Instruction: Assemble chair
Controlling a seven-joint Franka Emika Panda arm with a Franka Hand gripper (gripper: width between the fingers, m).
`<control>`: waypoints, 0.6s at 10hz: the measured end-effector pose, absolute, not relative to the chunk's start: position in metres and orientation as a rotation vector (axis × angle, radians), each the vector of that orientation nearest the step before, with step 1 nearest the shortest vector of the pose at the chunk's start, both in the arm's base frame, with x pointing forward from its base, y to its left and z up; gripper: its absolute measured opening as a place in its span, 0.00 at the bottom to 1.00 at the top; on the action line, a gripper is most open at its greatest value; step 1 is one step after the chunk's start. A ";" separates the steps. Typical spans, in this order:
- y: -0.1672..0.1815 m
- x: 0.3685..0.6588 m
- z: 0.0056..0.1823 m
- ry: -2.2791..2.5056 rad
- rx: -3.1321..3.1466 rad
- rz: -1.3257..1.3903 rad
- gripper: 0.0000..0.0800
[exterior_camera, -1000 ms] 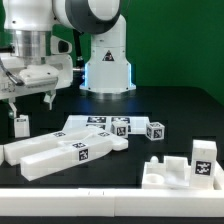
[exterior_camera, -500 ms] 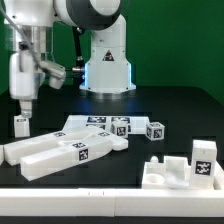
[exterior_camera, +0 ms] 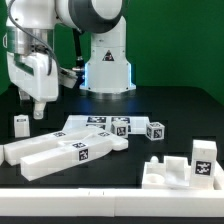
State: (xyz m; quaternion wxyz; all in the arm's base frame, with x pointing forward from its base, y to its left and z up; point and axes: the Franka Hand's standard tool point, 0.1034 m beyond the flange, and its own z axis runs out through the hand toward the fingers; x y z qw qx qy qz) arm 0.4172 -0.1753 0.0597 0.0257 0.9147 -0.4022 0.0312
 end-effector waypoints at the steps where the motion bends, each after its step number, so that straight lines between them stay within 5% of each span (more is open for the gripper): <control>1: -0.171 0.421 0.058 -1.044 2.912 0.081 0.81; 6: -0.171 0.414 0.062 -0.485 3.027 0.057 0.81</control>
Offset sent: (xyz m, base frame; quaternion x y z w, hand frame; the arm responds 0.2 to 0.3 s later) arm -0.0231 0.0035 0.0198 -0.0356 0.0736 -0.1592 0.9839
